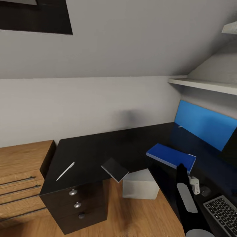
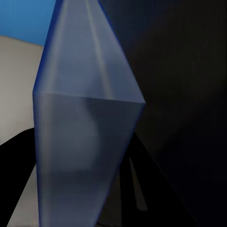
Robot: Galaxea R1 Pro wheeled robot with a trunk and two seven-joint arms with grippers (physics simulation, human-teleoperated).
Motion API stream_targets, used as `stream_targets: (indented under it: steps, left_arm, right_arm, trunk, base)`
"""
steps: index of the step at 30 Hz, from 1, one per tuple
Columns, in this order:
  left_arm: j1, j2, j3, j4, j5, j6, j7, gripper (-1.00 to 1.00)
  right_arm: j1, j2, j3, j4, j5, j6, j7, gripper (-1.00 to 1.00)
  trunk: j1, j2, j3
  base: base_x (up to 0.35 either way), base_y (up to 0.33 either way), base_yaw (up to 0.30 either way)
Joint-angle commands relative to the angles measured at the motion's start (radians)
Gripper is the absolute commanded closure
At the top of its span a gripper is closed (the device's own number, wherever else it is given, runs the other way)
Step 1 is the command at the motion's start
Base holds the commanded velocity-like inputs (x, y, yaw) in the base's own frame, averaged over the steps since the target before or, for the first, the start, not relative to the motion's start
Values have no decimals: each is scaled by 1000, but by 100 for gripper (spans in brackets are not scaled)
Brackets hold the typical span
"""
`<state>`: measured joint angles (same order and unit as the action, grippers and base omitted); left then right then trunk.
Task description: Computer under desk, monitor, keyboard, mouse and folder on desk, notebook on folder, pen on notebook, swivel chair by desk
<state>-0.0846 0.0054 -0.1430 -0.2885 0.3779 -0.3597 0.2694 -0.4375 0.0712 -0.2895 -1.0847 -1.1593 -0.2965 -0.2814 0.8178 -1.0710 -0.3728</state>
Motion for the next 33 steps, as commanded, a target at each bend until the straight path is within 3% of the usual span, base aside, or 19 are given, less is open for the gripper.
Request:
stream_targets:
  steps: [1,3,4,5,8,14,17,21,24,33]
  left_arm:
    - [0,0,-9,59,5,-135,6,-100]
    - [0,-1,-9,174,7,-389,4,-100]
    - [0,-2,-9,206,8,-474,3,-100]
    - [0,-3,-9,226,8,-525,2,-100]
    - [0,-3,-9,251,8,-573,1,-100]
    - [0,-3,-8,262,9,-560,2,-100]
    - [0,-1,-10,262,9,-518,2,-100]
    - [0,-1,-10,259,6,-410,2,-100]
    - [0,-2,-10,258,6,-376,1,-100]
    - [0,-6,-11,258,4,-368,1,-100]
  right_arm:
    - [-1,1,0,4,-9,-4,0,100]
    - [-1,1,1,10,-9,-4,0,100]
    - [-1,1,1,11,-9,-4,1,100]
    - [-1,1,1,12,-9,-4,1,100]
    - [-1,1,1,14,-10,-4,0,100]
    - [-1,2,7,14,-12,1,0,100]
    - [-1,2,8,14,-13,3,0,100]
    - [-1,2,8,14,-13,3,1,100]
    - [-1,1,7,14,-12,2,1,100]
    - [-1,1,7,15,-12,2,2,100]
  trunk:
    - [0,-1,-2]
    - [0,-1,-5]
    - [0,-1,-6]
    - [0,-1,-7]
    - [0,-1,-11]
    - [0,-1,-14]
    - [0,-1,-14]
    - [0,-1,-14]
    - [0,-1,-14]
    - [0,-1,-14]
  base:
    - [0,1,-153]
    - [0,0,-153]
    - [0,0,-153]
    - [0,0,-153]
    - [0,0,-153]
    - [132,150,-51]
    - [82,76,-2]
    - [53,55,-1]
    - [174,128,0]
    - [167,-35,0]
